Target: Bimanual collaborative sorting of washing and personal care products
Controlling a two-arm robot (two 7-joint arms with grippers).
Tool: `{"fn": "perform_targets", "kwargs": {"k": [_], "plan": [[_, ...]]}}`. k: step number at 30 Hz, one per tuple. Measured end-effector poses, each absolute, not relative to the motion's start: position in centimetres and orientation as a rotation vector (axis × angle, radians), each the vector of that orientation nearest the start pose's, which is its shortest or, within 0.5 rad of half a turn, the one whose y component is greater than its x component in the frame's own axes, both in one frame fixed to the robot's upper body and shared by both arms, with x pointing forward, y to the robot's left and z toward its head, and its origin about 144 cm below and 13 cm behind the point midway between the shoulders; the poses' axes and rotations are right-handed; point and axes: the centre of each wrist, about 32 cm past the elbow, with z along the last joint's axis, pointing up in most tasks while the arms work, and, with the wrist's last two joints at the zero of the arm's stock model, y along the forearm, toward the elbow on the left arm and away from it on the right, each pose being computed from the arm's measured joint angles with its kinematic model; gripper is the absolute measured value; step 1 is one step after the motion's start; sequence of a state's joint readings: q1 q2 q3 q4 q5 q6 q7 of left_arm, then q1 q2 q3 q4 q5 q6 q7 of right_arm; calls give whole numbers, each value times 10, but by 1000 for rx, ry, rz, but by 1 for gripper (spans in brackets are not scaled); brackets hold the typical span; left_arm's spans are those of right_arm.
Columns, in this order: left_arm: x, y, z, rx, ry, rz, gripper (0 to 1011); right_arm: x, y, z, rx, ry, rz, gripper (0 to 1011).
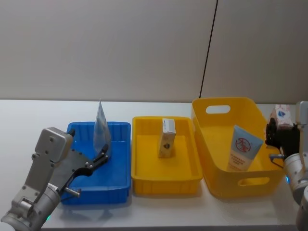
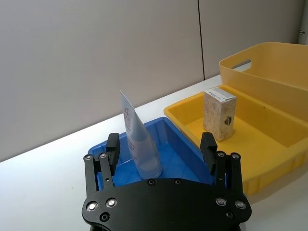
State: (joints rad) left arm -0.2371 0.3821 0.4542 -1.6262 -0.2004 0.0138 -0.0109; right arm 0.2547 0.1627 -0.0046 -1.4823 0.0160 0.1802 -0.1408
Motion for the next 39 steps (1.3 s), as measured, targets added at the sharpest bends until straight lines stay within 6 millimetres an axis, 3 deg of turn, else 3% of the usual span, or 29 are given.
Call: {"fn": "perform_targets", "kwargs": {"k": [8, 11, 17, 19, 28, 39], "plan": [[492, 198, 1204, 61, -268, 1124, 1001, 530, -279, 1207, -137, -106, -1736, 389], [492, 198, 1204, 61, -268, 1124, 1001, 530, -279, 1207, -143, -105, -1734, 450], [492, 198, 1204, 61, -268, 1124, 1001, 531, -280, 1206, -150, -102, -1731, 683], [492, 198, 1204, 61, -268, 1124, 1001, 531, -280, 1206, -150, -101, -1731, 706], [492, 198, 1204, 61, -268, 1124, 1001, 531, -280, 1206, -156, -100, -1729, 991], [492, 198, 1204, 61, -268, 1124, 1001, 528, -281, 1208, -88, -104, -1714, 1004]]}}
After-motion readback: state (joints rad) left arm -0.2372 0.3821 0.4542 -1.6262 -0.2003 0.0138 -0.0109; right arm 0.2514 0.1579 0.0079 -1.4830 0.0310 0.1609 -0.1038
